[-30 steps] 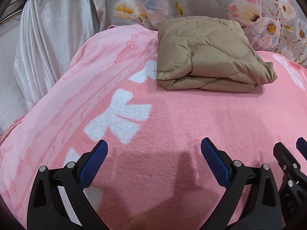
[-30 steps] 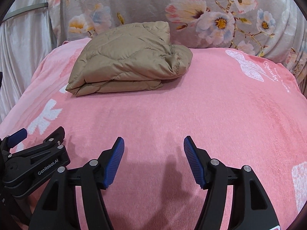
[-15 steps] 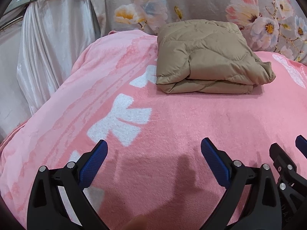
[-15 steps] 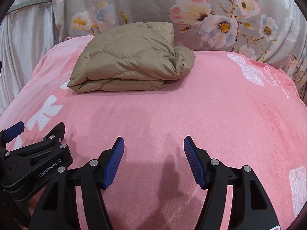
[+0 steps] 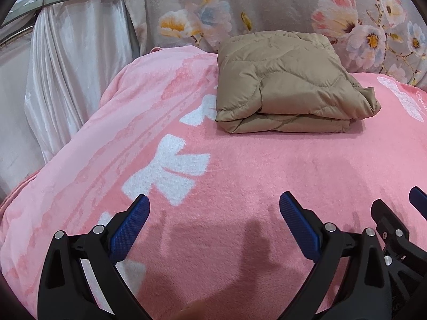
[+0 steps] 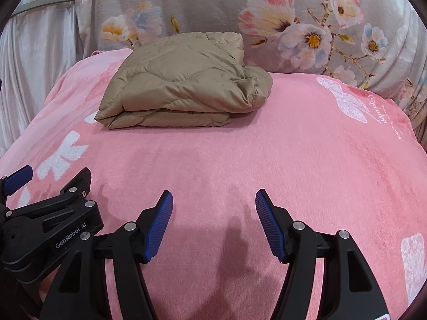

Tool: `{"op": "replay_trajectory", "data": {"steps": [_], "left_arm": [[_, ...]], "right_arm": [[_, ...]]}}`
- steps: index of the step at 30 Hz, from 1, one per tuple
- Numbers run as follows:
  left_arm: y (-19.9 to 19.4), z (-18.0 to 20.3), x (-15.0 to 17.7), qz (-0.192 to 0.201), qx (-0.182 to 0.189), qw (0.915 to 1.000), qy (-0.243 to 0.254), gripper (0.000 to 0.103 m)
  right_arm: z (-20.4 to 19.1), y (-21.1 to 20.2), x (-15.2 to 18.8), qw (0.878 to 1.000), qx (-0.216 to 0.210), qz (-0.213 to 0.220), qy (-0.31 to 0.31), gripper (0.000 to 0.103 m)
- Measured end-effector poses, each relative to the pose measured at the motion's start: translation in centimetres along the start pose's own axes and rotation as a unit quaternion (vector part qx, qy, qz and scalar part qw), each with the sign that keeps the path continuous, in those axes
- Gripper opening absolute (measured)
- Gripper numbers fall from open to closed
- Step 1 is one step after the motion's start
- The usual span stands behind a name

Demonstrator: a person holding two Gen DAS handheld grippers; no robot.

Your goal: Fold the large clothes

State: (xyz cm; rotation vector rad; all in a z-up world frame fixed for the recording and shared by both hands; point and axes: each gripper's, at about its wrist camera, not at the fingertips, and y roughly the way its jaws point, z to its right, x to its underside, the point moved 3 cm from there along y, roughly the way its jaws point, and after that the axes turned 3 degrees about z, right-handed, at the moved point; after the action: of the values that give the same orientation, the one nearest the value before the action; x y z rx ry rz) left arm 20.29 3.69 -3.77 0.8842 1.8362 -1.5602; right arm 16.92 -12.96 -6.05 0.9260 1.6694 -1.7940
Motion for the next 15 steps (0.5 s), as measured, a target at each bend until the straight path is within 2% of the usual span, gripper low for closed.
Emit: {"op": "replay_trajectory", "data": {"steps": [15], "left_arm": [[-0.14,0.1,-0.03,0.001,0.0,1.0,0.0,0.095]], "right_arm": [[-0.17,-0.04,0.04,1.0,0.002,0.001,0.0,0.063]]}}
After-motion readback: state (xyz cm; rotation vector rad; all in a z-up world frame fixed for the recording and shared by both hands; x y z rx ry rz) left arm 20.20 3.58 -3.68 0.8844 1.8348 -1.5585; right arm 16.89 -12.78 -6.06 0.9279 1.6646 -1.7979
